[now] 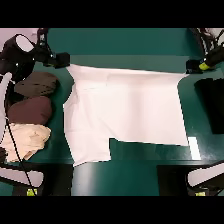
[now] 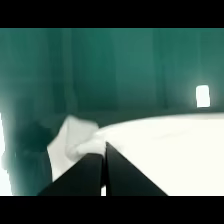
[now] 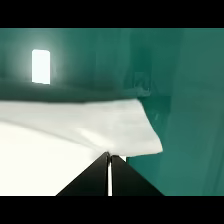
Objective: Fold the shirts.
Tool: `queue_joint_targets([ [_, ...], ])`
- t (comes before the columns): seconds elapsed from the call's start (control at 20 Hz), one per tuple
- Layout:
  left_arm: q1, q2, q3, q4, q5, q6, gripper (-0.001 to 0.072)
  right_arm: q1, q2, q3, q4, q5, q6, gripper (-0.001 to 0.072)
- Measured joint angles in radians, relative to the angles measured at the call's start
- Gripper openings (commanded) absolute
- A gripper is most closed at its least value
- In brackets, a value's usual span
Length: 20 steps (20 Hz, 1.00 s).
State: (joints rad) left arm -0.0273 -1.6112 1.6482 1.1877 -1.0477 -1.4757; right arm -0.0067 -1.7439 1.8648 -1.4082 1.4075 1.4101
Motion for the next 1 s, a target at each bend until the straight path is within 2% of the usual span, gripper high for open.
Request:
queue_joint_targets([
  [0.15,0.002,-0.003,-0.076,0.003,-0.097,0.032,0.0020,0.010,0.074,-0.175,-0.002,-0.035,0.000,0.0012],
  [0.35,-0.003,-0.004,-0.210,0.002,-0.143,0.052,0.0024,0.040,0.148,-0.382,-0.001,-0.090,0.000,0.0014],
  [0.4,-0.003,-0.004,-0.233,0.002,-0.148,0.052,0.0119,0.047,0.164,-0.421,0.000,-0.102,0.000,0.0018],
  [0.45,-0.003,-0.002,-0.249,0.003,-0.152,0.050,0.0381,0.052,0.176,-0.448,0.002,-0.114,0.000,0.0133],
  [0.5,-0.002,0.005,-0.261,0.004,-0.157,0.048,0.0424,0.056,0.188,-0.470,0.009,-0.121,0.000,0.0334],
  [0.55,-0.002,0.018,-0.270,0.004,-0.160,0.043,0.0428,0.055,0.202,-0.484,0.027,-0.124,0.000,0.0366],
  [0.75,-0.002,0.140,-0.326,0.043,-0.216,0.037,0.0428,0.007,0.298,-0.528,0.133,-0.085,-0.001,0.0366],
  [1.0,-0.003,0.430,-0.646,0.073,-0.264,-0.024,0.0428,-0.054,0.494,-0.674,0.228,-0.043,-0.005,0.0369],
])
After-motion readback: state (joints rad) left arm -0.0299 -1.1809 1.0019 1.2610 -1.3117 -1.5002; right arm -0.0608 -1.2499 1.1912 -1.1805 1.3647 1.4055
